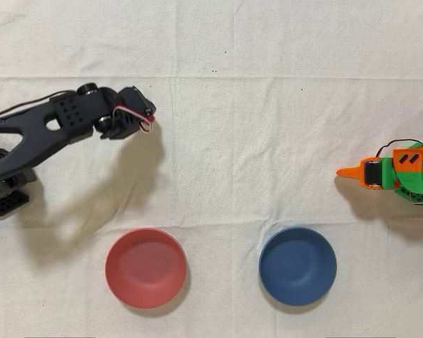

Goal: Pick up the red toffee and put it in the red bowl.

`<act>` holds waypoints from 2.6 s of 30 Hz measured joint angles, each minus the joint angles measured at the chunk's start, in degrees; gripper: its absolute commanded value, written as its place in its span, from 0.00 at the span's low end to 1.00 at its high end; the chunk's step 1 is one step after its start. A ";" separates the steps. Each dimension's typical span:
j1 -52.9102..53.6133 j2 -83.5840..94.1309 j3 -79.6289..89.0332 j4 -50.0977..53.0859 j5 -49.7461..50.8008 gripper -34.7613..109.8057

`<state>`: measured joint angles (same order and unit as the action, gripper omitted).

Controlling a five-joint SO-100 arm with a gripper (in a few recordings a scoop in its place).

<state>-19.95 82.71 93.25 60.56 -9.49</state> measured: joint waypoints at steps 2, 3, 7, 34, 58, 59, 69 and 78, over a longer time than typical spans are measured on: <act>1.85 1.14 -2.72 2.29 -1.05 0.30; 2.81 1.58 -4.31 3.69 -1.58 0.30; 6.06 3.43 -10.37 8.00 -4.13 0.30; 43.42 12.74 -14.15 11.51 -20.30 0.31; 55.37 5.62 -9.58 7.29 -21.97 0.36; 55.72 5.36 -9.58 7.29 -22.06 0.37; 57.04 5.01 -9.58 7.21 -24.17 0.45; 58.89 5.01 -9.58 7.21 -26.98 0.46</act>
<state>38.94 87.71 83.67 67.76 -36.47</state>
